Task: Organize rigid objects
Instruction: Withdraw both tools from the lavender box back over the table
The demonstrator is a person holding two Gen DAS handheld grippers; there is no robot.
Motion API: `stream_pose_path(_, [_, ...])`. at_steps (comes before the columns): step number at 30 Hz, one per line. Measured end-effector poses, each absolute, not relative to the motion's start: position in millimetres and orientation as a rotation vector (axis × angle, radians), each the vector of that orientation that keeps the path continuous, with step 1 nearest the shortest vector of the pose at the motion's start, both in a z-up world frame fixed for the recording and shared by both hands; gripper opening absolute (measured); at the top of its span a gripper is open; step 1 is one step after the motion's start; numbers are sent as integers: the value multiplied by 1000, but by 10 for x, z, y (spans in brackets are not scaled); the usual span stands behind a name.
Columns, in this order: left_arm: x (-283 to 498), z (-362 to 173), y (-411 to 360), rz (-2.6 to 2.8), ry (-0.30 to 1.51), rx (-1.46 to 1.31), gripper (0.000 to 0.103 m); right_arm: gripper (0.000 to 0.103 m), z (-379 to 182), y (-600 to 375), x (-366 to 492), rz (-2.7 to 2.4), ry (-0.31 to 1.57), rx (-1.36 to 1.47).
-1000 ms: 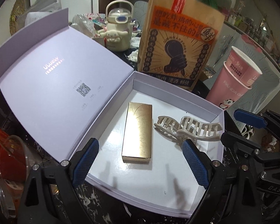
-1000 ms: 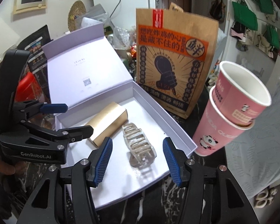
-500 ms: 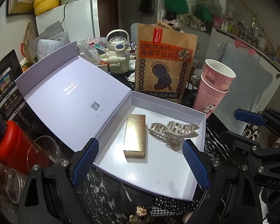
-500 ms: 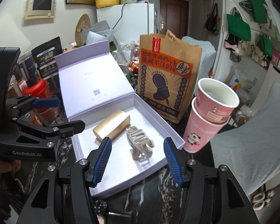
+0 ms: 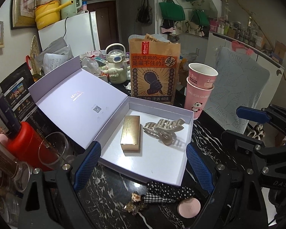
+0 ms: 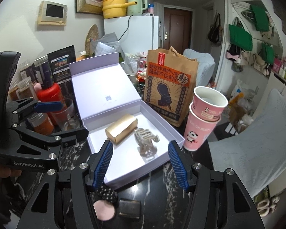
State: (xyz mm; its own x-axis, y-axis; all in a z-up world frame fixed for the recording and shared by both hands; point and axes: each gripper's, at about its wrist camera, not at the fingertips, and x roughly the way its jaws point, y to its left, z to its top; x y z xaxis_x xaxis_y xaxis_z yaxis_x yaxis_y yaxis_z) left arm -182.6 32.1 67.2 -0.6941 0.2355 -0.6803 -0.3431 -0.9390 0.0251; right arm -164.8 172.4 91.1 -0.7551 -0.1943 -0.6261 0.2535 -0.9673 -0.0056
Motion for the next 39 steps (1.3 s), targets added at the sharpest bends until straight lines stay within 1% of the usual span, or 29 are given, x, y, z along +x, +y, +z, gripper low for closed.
stream_pose_path(11, [-1367,611,326,2617,228,-1010,92,60,875,1663,-1232,-2745,149,933])
stream_pose_path(19, [-1007,518,232,2620,193,-1003,92,60,765,1640,-932,-2763,144,930])
stream_pose_path(27, [-772,357,86,2607,127,-1036,92,60,561,1592,-703,-2746,112,961])
stream_pose_path(32, [-691,265,34,2605,118,-1056,92,60,429,1566,-612,-2728,75,993])
stream_pose_path(39, [-664,44,8,2549,98,-1081,92,60,102,1513,-554,-2694,20,1079])
